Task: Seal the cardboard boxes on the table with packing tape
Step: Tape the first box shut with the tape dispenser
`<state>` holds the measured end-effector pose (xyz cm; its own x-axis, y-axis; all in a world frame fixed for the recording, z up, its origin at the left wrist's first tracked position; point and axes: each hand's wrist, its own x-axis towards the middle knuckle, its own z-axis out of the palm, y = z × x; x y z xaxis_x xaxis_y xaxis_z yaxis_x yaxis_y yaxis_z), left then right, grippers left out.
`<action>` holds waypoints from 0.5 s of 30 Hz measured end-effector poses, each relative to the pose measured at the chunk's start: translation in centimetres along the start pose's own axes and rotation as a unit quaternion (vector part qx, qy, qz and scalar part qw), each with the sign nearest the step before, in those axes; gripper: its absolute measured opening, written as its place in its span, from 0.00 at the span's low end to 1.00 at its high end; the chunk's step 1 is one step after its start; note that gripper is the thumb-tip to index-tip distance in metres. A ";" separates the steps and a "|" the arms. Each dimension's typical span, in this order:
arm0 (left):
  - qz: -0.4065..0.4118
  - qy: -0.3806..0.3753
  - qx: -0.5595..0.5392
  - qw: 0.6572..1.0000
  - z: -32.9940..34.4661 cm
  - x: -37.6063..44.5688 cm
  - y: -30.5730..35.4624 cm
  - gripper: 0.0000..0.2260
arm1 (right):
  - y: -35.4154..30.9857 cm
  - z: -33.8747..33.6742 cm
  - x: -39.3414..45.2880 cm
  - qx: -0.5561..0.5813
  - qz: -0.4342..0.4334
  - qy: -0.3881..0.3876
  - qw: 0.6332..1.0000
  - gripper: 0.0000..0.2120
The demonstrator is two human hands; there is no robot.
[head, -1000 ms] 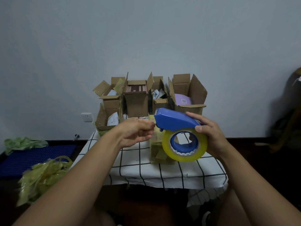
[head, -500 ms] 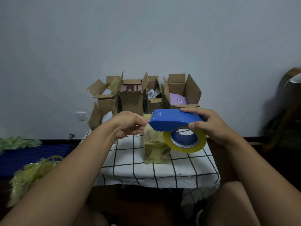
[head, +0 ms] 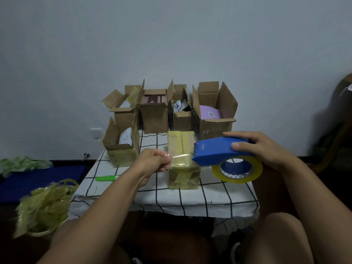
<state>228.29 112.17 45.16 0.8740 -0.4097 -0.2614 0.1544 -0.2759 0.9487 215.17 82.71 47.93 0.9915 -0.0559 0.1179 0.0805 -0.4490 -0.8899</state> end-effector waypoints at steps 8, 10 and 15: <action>0.016 0.009 0.008 1.000 1.1 -1.2 -0.8 0.04 | 0.1 -0.2 -0.8 -0.001 0.003 0.034 0.999 0.17; 0.042 0.029 0.007 0.999 1.3 -1.5 -0.8 0.03 | 0.1 -0.2 -1.0 -0.004 0.000 0.037 0.999 0.18; 0.089 0.074 -0.007 0.993 1.1 -1.9 -0.5 0.03 | -0.3 -0.3 -1.3 0.002 -0.015 0.045 0.999 0.18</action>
<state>226.03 112.08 45.02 0.9457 -0.3191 -0.0618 -0.0030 -0.1988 0.9800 213.86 82.64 48.24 0.9753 -0.1225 0.1841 0.1111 -0.4482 -0.8870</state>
